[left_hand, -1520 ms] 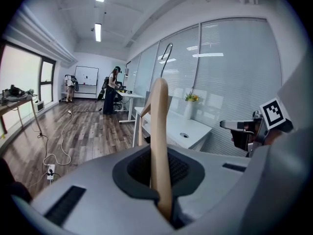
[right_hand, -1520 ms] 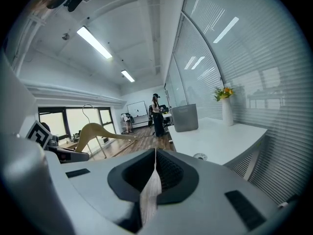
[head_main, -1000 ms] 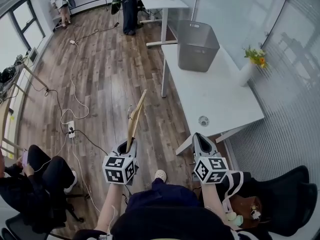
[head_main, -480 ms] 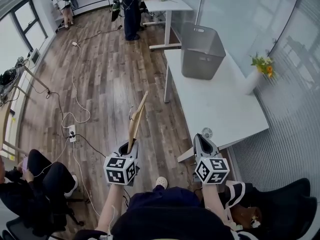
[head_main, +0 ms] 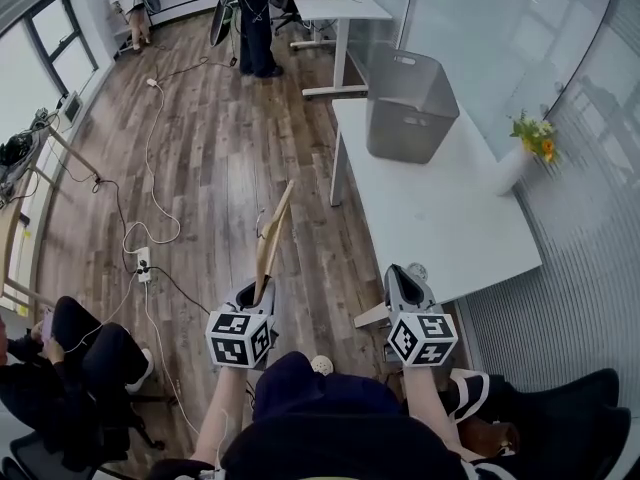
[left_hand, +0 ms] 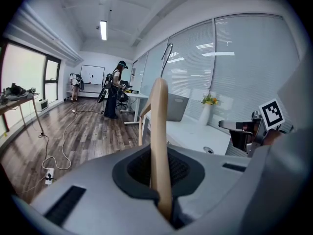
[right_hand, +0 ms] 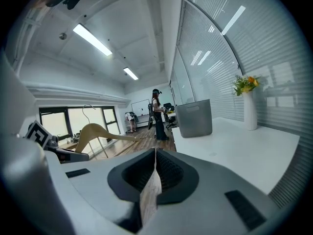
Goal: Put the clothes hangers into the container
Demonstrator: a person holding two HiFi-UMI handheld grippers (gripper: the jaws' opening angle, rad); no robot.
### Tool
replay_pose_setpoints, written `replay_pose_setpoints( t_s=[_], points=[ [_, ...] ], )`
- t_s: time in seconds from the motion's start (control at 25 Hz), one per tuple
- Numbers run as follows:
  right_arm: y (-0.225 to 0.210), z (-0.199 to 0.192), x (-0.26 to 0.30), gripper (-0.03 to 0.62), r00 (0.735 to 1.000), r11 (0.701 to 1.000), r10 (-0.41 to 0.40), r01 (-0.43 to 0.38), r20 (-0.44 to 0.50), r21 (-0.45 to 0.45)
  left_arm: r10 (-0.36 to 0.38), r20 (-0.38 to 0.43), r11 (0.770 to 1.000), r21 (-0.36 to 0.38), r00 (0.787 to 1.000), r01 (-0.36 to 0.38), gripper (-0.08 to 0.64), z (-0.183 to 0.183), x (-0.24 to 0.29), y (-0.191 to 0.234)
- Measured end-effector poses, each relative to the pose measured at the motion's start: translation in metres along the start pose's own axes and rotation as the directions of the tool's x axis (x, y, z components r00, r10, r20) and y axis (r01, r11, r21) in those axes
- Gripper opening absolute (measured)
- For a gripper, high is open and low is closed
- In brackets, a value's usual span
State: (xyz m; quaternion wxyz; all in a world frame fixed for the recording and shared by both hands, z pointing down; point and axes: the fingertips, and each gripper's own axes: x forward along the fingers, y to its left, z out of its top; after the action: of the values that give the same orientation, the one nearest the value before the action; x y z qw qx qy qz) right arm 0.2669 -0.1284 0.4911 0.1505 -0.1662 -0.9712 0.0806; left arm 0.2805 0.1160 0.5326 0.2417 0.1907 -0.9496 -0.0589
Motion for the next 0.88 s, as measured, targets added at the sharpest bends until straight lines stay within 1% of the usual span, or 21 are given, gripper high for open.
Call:
replay_pose_setpoints(
  t_s=[0.36, 0.64, 0.88],
  points=[
    [-0.001, -0.007, -0.016, 0.032, 1.0, 1.0, -0.016, 0.016, -0.001, 0.025, -0.014, -0.015, 1.0, 0.014, 1.0, 0.014, 0.023, -0.003, -0.009, -0.008],
    [0.012, -0.027, -0.018, 0.032, 0.999, 0.999, 0.02, -0.018, -0.03, 0.045, -0.008, -0.023, 0.999, 0.033, 1.0, 0.009, 0.023, -0.012, -0.019, -0.008],
    [0.018, -0.024, -0.012, 0.032, 0.999, 0.998, 0.038, -0.037, -0.033, 0.051, -0.004, -0.031, 1.0, 0.028, 1.0, 0.005, 0.023, -0.011, -0.017, -0.007]
  ],
)
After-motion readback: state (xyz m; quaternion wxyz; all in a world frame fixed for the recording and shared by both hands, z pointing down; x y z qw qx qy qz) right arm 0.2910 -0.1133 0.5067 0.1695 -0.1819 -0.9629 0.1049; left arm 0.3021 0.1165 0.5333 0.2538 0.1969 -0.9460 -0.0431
